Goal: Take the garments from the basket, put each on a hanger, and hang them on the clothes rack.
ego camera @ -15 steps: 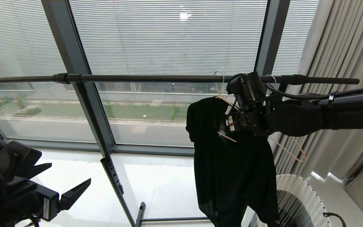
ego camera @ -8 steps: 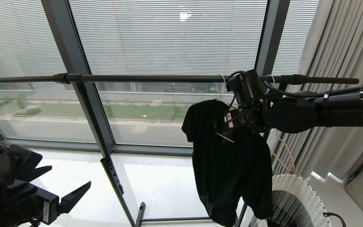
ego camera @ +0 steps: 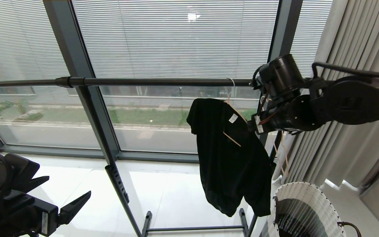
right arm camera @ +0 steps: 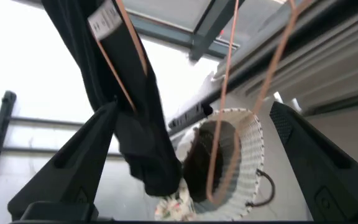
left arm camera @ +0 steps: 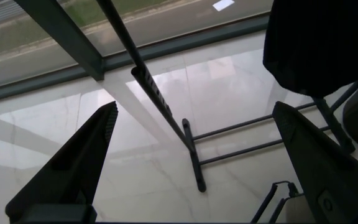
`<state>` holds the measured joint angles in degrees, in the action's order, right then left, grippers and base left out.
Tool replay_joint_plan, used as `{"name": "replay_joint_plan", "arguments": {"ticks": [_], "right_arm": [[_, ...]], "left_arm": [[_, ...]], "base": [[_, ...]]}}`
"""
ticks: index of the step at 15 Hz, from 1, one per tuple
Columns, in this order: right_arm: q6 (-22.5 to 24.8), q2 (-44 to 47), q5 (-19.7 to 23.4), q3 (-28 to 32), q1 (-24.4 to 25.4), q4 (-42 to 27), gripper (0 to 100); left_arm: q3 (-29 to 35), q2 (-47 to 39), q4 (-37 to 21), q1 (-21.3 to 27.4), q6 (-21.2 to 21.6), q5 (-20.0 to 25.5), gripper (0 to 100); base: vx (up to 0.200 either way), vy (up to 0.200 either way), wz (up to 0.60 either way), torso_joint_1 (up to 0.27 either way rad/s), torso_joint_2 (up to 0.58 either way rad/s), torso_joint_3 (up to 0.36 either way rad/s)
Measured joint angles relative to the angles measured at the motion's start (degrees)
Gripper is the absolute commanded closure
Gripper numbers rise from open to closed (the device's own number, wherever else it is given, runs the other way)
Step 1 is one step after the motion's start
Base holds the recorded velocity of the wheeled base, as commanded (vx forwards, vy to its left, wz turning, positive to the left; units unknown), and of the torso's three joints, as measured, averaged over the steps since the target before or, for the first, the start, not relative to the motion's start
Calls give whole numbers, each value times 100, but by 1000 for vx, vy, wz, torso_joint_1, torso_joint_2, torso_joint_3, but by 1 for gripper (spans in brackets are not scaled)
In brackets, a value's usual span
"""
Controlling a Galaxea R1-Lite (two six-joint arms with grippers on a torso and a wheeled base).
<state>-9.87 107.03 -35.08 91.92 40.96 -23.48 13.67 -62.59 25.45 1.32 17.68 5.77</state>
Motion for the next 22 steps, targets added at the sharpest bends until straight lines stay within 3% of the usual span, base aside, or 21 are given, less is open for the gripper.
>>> {"name": "replay_joint_plan", "arguments": {"ticks": [4,13,22], "right_arm": [[150,-940,33,-755,-11,-318,0],[611,-2146,-9,-1932,-296,-299,0],[638,-2818,-288,-3056,-491,219,0]], "left_arm": [[-22,7,0,-145,-2,-5,0],[-57,82,0,-184,-13,-154,0],[-149,330,2,-233,-195,-172,0]], "base": [[0,0,0,0,0,0],[-200,0,0,0,4,3],[0,0,0,-52,116,62]]}}
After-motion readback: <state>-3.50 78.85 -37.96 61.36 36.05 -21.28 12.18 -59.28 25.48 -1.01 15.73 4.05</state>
